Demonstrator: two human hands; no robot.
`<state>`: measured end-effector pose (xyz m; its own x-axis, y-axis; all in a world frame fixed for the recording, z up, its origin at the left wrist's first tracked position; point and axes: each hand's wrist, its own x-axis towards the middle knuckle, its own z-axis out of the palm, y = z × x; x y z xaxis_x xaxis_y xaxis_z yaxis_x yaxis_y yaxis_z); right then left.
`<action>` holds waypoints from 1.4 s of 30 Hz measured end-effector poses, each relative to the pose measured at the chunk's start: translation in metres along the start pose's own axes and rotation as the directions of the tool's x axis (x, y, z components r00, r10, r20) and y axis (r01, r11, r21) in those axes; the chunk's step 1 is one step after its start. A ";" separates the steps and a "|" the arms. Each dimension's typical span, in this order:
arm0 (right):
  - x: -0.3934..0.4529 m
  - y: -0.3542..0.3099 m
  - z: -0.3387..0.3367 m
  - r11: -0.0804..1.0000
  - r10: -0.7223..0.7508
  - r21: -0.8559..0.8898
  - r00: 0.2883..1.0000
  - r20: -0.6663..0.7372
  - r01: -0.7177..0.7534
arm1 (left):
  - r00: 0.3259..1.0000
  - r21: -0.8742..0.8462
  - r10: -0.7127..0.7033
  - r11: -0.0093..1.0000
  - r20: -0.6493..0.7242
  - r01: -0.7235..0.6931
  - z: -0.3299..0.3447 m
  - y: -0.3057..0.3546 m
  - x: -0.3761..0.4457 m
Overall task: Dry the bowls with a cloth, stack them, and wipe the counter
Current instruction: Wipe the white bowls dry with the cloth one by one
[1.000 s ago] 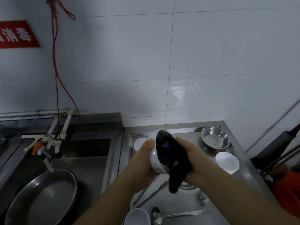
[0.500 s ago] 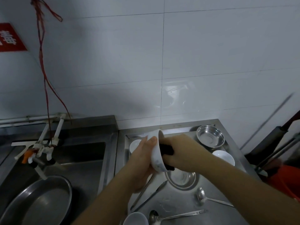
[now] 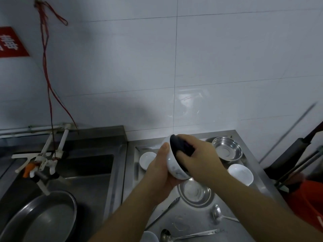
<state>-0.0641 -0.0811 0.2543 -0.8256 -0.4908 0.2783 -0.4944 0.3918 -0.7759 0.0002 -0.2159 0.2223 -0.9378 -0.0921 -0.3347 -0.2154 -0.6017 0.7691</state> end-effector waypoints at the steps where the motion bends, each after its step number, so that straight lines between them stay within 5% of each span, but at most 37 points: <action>1: 0.000 0.003 -0.001 0.973 -0.111 -0.195 0.992 0.060 0.121 | 0.999 0.005 0.006 1.000 -0.046 -0.006 0.002 -0.002 0.000; 4: 0.004 0.002 -0.002 0.870 -0.110 -0.434 0.949 0.294 0.235 | 0.988 0.032 -0.003 0.999 -0.152 0.008 0.007 -0.003 -0.001; 8: 0.013 -0.008 -0.011 0.941 0.236 -0.318 0.898 0.371 -0.116 | 0.988 0.146 0.115 0.984 -0.106 -0.099 0.002 0.001 -0.006; 11: 0.013 -0.007 -0.019 0.862 0.461 -0.038 0.749 0.476 -0.506 | 0.988 0.185 0.150 0.973 -0.047 -0.139 -0.004 -0.002 -0.010; 14: 0.002 -0.007 -0.022 0.537 0.535 0.337 0.621 0.572 -0.773 | 0.982 0.254 0.189 0.949 0.011 -0.185 -0.008 -0.007 -0.013; 18: -0.005 -0.007 -0.012 0.271 0.481 0.571 0.623 0.617 -0.775 | 0.957 0.425 0.266 0.858 0.116 -0.289 -0.017 -0.010 -0.011; 24: -0.009 -0.003 -0.003 0.270 0.504 0.611 0.650 0.568 -0.744 | 0.945 0.653 0.259 0.685 0.198 -0.324 -0.028 0.001 -0.010; 27: -0.010 0.002 0.002 0.198 0.452 0.716 0.711 0.539 -0.669 | 0.965 0.564 0.261 0.796 0.006 -0.219 -0.028 0.002 -0.006; 29: -0.010 0.005 0.004 0.137 0.420 0.780 0.748 0.513 -0.611 | 0.972 0.306 0.101 0.951 -0.213 -0.032 -0.029 -0.002 -0.004; 33: -0.010 0.011 0.003 0.091 0.354 0.838 0.804 0.477 -0.537 | 0.968 -0.178 -0.223 0.963 -0.114 0.201 -0.035 -0.002 -0.010; 38: -0.012 0.021 0.005 0.102 0.281 0.851 0.836 0.471 -0.514 | 0.989 -0.363 -0.135 0.926 -0.068 0.101 -0.035 0.006 -0.011; 40: -0.013 0.024 0.006 0.215 0.328 0.811 0.823 0.465 -0.544 | 0.996 -0.385 -0.060 0.922 -0.067 0.029 -0.038 0.010 -0.010; 42: -0.013 0.024 0.007 0.372 0.526 0.700 0.760 0.382 -0.610 | 0.998 -0.400 0.017 0.916 -0.066 -0.043 -0.041 0.016 -0.009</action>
<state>-0.0632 -0.0705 0.2279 -0.7834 -0.4645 -0.4129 0.5094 -0.0993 -0.8548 0.0163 -0.2571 0.2149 -0.9213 -0.1551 -0.3567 -0.0484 -0.8642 0.5009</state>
